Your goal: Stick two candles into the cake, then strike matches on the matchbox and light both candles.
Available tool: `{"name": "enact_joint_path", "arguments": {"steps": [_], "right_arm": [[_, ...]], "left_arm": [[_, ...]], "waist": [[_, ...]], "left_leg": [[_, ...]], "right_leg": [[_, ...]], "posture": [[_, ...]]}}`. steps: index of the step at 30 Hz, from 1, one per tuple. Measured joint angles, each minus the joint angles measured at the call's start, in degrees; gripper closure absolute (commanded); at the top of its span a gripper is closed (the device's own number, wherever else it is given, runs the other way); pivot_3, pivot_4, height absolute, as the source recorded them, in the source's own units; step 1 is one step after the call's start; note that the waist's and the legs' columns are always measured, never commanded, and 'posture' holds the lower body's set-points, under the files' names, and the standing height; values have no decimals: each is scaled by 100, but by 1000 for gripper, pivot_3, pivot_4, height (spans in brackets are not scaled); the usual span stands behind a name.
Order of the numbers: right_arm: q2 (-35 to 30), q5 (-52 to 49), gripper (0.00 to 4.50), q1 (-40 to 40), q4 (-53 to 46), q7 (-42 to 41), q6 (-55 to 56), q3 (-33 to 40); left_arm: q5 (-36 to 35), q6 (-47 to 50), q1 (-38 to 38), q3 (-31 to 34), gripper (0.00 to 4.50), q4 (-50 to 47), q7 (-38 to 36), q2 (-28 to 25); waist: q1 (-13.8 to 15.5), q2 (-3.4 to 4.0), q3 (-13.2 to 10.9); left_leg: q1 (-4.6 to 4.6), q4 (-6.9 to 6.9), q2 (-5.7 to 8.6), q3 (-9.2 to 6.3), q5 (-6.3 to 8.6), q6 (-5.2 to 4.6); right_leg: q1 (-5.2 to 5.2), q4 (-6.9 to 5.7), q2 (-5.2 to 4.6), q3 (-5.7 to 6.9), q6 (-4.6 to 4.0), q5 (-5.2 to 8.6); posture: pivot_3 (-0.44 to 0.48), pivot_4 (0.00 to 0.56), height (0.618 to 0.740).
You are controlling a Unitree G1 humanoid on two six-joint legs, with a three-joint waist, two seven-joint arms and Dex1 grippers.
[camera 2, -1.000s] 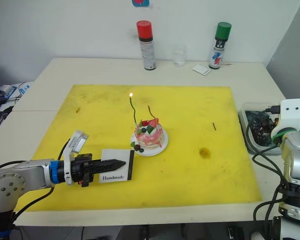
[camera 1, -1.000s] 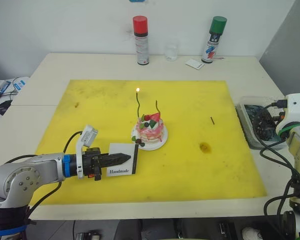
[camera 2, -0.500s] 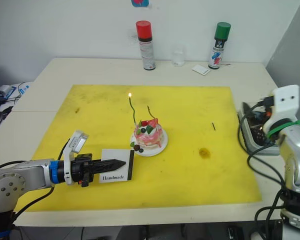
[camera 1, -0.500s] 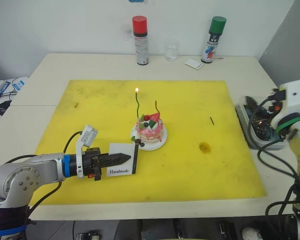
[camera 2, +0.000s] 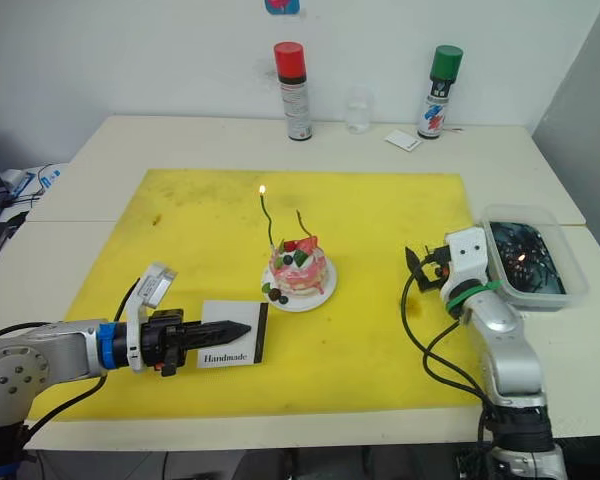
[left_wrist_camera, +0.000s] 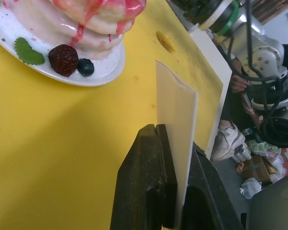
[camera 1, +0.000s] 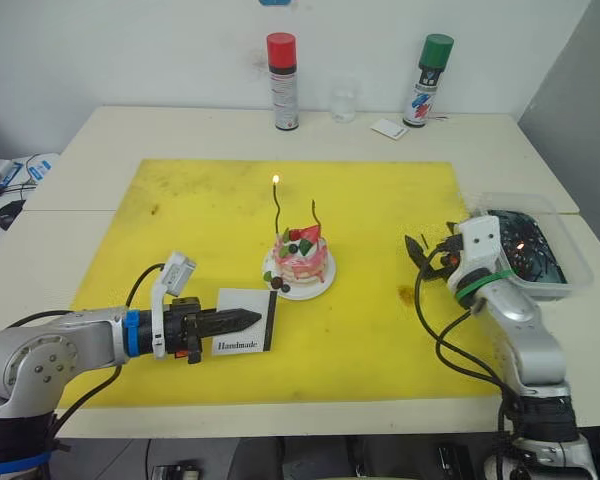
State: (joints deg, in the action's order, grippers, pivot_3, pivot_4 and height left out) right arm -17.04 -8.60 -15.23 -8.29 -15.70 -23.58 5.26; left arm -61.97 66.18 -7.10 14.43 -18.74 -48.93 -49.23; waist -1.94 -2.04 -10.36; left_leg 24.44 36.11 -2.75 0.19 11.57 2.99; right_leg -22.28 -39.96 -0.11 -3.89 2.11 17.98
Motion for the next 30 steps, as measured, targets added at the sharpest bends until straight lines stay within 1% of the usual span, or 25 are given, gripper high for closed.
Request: {"name": "enact_joint_path", "arguments": {"steps": [5, 9, 11, 13, 14, 16, 19, 21, 23, 30], "right_arm": [[195, 211, 11, -393, 965, 346, 490, 33], [313, 289, 11, -509, 1427, 509, 722, 35], [339, 330, 360, -602, 1593, 617, 807, 33], [372, 359, 828, -674, 1714, 730, 820, 32], [385, 373, 1223, -698, 1744, 784, 813, 32], [417, 386, 1826, -722, 1760, 852, 773, 39], [468, 387, 2968, -742, 1719, 963, 610, 49], [487, 387, 3649, -733, 1635, 1014, 477, 48], [505, 388, 4467, -695, 1510, 1045, 358, 37], [544, 323, 4467, -675, 1260, 1065, 3, 53]], "left_arm": [[-27, 37, -11, 5, 4500, -7, 24, -12], [-73, 79, -11, 6, 4500, -57, 83, -12], [-90, 82, -14, 7, 4500, -97, 91, -12], [-93, 85, -14, 7, 4500, -98, 98, -12], [-94, 86, -14, 8, 4500, -100, 100, -12], [-95, 89, -14, 12, 4500, -100, 105, -12], [-97, 91, -11, 24, 4500, -104, 121, -12], [-97, 91, -8, 45, 4500, -107, 137, -11], [-98, 92, -5, 58, 4500, -111, 165, -11], [-98, 91, 12, 58, 4500, -114, 194, -11]], "waist": [[-5, 0, 0], [-7, 0, 0], [-9, 0, 0], [-10, 0, 1], [-11, -1, 1], [-12, -1, 3], [-12, -5, 7], [-12, -6, 8], [-11, -6, 8], [-10, -6, 8]], "left_leg": [[0, 0, 0, 1, 0, 0], [0, -1, 0, 0, 0, 0], [-1, 0, 0, -1, 0, 0], [-6, 0, 0, -1, 0, 0], [-9, 0, 0, -1, 0, 0], [-10, 1, 0, 0, -1, 1], [-13, 2, 0, -1, -3, 2], [-13, 2, 0, -2, -4, 2], [-13, 1, 0, -3, -4, 2], [-12, -3, -1, -3, -3, 1]], "right_leg": [[0, 0, 0, 1, 0, 0], [1, 0, 0, 0, 0, 0], [1, 0, -1, -2, 0, 0], [5, -2, -1, -3, 0, -1], [8, -2, -1, -2, 0, -1], [9, -2, -1, -2, 0, -1], [11, -2, -1, -5, 1, -2], [11, -2, -1, -4, 1, -2], [11, -2, -1, -3, 0, -2], [9, -2, 0, -3, 0, -1]], "posture": [[0, 150, 740], [0, 150, 740], [0, 150, 740], [0, 150, 740], [0, 150, 740], [0, 150, 740], [0, 150, 740], [0, 150, 740], [0, 150, 740], [0, 150, 740]]}}
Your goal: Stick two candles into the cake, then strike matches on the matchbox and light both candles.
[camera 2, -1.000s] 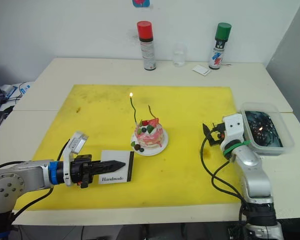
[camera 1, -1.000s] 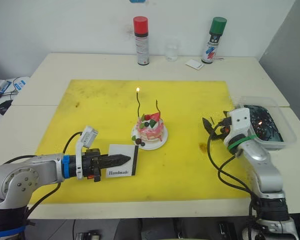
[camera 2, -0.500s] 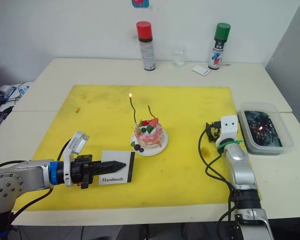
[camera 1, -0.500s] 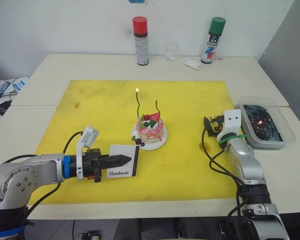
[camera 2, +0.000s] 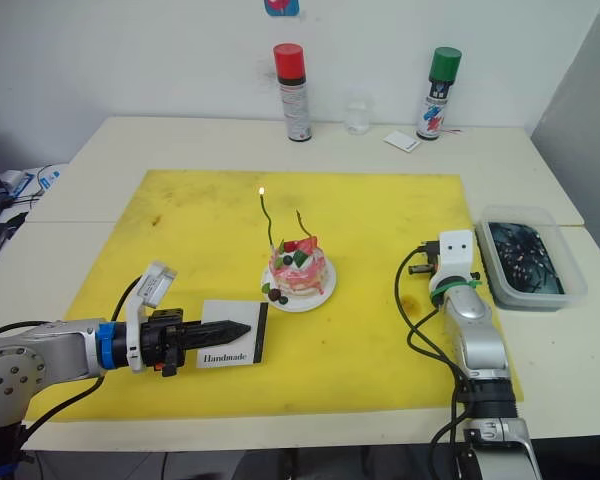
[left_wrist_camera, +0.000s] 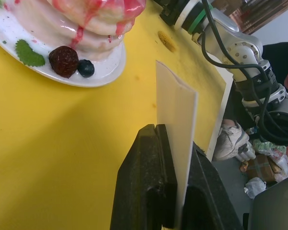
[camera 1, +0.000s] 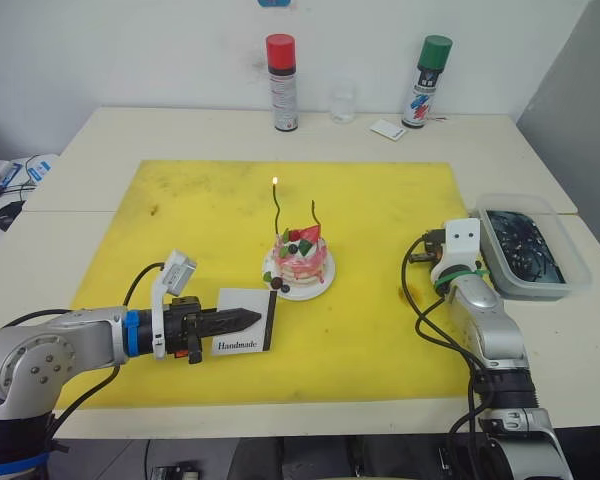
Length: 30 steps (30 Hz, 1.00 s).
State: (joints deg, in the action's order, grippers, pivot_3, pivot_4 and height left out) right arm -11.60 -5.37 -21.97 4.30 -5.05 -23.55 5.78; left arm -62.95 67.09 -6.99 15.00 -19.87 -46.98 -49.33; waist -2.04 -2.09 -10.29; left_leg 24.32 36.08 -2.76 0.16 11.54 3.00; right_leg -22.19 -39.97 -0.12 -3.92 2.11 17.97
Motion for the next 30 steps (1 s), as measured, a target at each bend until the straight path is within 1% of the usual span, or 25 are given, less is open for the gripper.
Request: {"name": "enact_joint_path", "arguments": {"steps": [6, 10, 14, 18, 21, 23, 25, 30], "right_arm": [[-8, -134, 4467, 15, -232, -128, -247, 51], [-153, -330, 4467, 203, -921, -452, -502, 32], [-398, -601, 4467, 561, -1828, -913, -825, -83], [-839, -887, 4467, 1065, -2687, -1567, -1047, -451], [-1234, -979, 4467, 1492, -3184, -2150, -985, -889], [-1353, -968, 4467, 1749, -3281, -2388, -834, -1158], [-1329, -920, 4467, 1887, -3242, -2485, -699, -1364], [-1115, -720, 4467, 1838, -2714, -2489, -216, -1605]], "left_arm": [[0, -1, 8, 0, 4500, -1, 10, 1], [-2, -2, 19, 2, 4500, -5, 17, 3], [-2, -4, 42, 16, 4500, -6, 17, 3], [-1, -5, 55, 23, 4500, -5, 11, 2], [-1, -6, 51, 24, 4500, -3, 1, 1], [0, -6, 49, 23, 4500, -3, -3, 0], [0, -6, 45, 23, 4500, -3, -5, 0], [0, -4, 35, 23, 4500, -3, -19, -6]], "waist": [[0, 2, -1], [4, 3, -2], [10, 2, -2], [13, 3, -2], [12, 2, -1], [13, 2, -1], [6, 2, -1], [12, 0, -1]], "left_leg": [[2, 0, 0, 0, 0, 0], [4, -2, 0, -2, 0, 0], [4, -3, -1, -4, 0, -1], [4, -3, -1, -3, 0, -1], [4, -2, -1, -3, 0, -1], [4, -2, -1, -2, 0, 0], [3, 0, -1, -3, 0, 0], [2, 5, 1, -1, -1, 0]], "right_leg": [[-3, 0, 0, -2, 0, 0], [-6, 1, 0, -2, 0, 0], [-6, 1, 0, 0, 0, 0], [-6, 2, -1, 0, 0, 1], [-4, 2, -1, 2, 1, 1], [-4, 2, -1, 2, 1, 2], [-6, 2, 0, -2, 2, 2], [-4, 2, 0, -2, 2, 1]], "posture": [[0, 150, 740], [0, 150, 740], [0, 150, 740], [0, 150, 740], [0, 150, 740], [0, 150, 740], [0, 150, 740], [0, 150, 740]]}}
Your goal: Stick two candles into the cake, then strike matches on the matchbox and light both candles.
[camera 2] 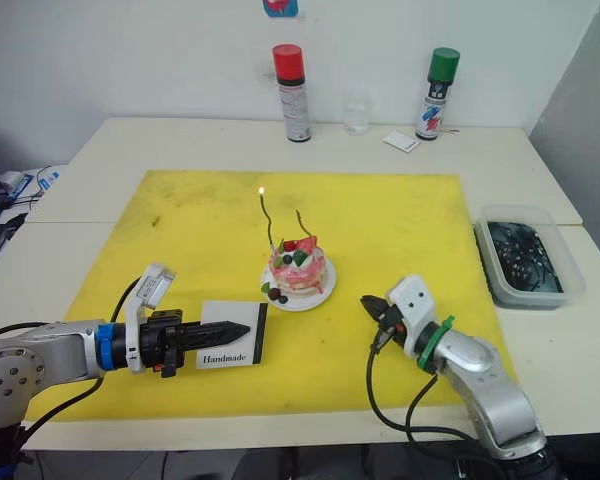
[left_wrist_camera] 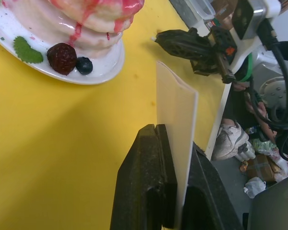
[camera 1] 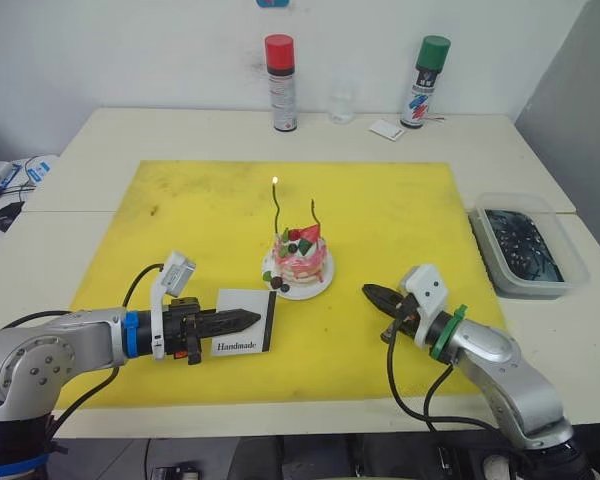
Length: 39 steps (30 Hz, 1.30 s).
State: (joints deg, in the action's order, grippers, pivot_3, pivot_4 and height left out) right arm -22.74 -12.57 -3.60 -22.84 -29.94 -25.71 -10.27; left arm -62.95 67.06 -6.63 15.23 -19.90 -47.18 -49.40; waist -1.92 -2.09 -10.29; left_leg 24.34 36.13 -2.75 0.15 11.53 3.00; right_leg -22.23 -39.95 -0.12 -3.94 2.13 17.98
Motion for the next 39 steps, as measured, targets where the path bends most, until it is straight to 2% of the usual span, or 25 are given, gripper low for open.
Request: {"name": "enact_joint_path", "arguments": {"steps": [3, 4, 6, 9, 22, 25, 28, 39], "right_arm": [[114, 95, 4467, -12, 332, 4, 242, -52], [143, 128, 4299, -16, 395, 5, 330, -53], [162, 181, 3953, -18, 457, 6, 418, -52], [168, 241, 2920, -26, 505, 5, 510, -53], [153, 308, 2920, -40, 341, 82, 216, -87], [158, 353, 3517, -40, 308, 133, 160, -104], [159, 369, 4457, -28, 301, 165, 159, -111], [169, 443, 4457, -24, 287, 148, 193, -113]], "left_arm": [[0, 2, 0, 0, 4500, 0, 0, -16], [0, 3, 1, 0, 4500, 0, 0, -28], [0, 3, 3, 0, 4500, 0, 0, -38], [1, 3, 20, 0, 4500, 0, -3, -59], [11, 2, 26, 0, 4500, 0, -58, -80], [12, 2, 26, 0, 4500, 0, -75, -80], [12, 2, 26, 0, 4500, 0, -75, -80], [11, 3, 25, 0, 4500, 0, -72, -80]], "waist": [[2, 0, 0], [3, 0, 0], [4, 0, 0], [4, 0, 0], [6, 0, 0], [6, -1, 1], [6, -1, 1], [5, -3, 2]], "left_leg": [[0, -1, 0, 0, 0, 0], [0, -1, -1, -1, 0, 0], [0, -2, -1, -2, 0, 0], [0, -1, -1, -2, 0, 0], [0, -1, -1, -2, 0, 0], [0, -1, -1, -1, 0, 0], [0, -1, -1, -1, 0, 0], [0, -1, -1, -2, 0, 0]], "right_leg": [[-1, 0, 0, 0, -1, 0], [0, 1, 0, 0, -1, 0], [0, 1, 0, 0, -1, 0], [0, 0, 0, 1, -1, 0], [1, 0, 0, 1, -1, 0], [1, 0, 0, 1, -1, 0], [2, 0, 0, 1, -1, 0], [2, 0, 0, 1, -1, 0]], "posture": [[0, 150, 740], [0, 150, 740], [0, 150, 740], [0, 150, 740], [0, 150, 740], [0, 150, 740], [0, 150, 740], [0, 150, 740]]}}
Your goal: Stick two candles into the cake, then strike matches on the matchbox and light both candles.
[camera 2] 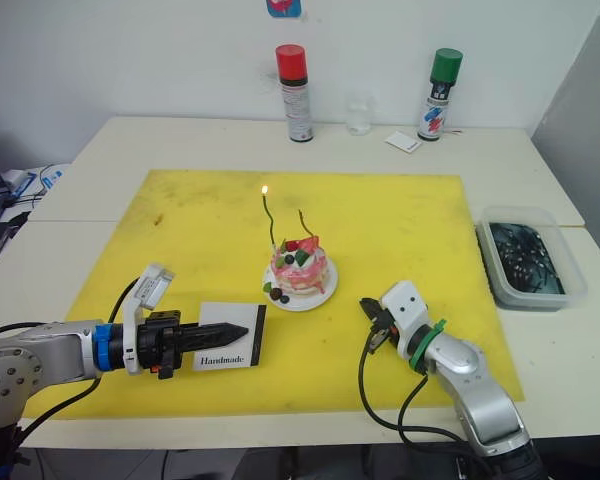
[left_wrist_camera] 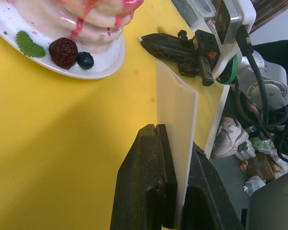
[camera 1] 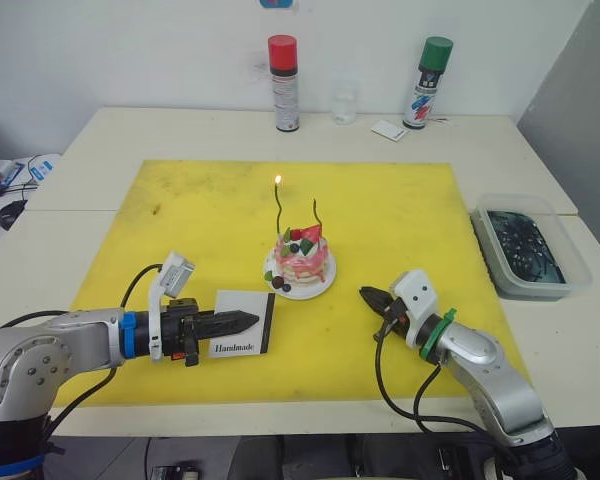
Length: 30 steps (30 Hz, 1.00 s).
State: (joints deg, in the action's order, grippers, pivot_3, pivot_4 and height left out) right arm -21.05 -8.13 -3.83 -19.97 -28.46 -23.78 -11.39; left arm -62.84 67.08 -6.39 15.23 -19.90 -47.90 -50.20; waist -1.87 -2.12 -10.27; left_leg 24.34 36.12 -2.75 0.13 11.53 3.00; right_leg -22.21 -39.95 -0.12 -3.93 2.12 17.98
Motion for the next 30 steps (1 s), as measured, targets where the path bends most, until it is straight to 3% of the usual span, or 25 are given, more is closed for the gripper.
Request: {"name": "enact_joint_path", "arguments": {"steps": [7, 13, 19, 30], "right_arm": [[-328, -510, 4457, -277, -665, -368, -473, 270], [-989, -1167, 4457, -786, -1517, -956, -990, 404], [-1637, -1625, 4457, -1701, -1865, -1572, -1410, 365], [-1765, -1148, 4457, -2735, -1752, -1976, -1412, -766]], "left_arm": [[-413, 262, -456, 32, 4500, 201, 299, 228], [-826, 503, -1008, 9, 4500, 407, 573, 453], [-777, 505, -1247, -284, 4500, 478, 625, 672], [-594, 378, -1441, -479, 4500, 590, 620, 892]], "waist": [[3, 0, 0], [3, 0, 0], [-3, 0, -1], [2, 0, 0]], "left_leg": [[0, 1, 0, -3, 0, 0], [2, 0, 1, -5, 0, -1], [2, 0, 2, -5, 0, -1], [5, 1, 1, -12, 0, -1]], "right_leg": [[1, 0, 0, 1, 1, 0], [3, 0, 2, 7, 1, 0], [2, 0, 3, 7, 1, 0], [1, 0, 2, 14, 0, 0]], "posture": [[0, 150, 740], [0, 150, 740], [0, 150, 740], [0, 150, 740]]}}
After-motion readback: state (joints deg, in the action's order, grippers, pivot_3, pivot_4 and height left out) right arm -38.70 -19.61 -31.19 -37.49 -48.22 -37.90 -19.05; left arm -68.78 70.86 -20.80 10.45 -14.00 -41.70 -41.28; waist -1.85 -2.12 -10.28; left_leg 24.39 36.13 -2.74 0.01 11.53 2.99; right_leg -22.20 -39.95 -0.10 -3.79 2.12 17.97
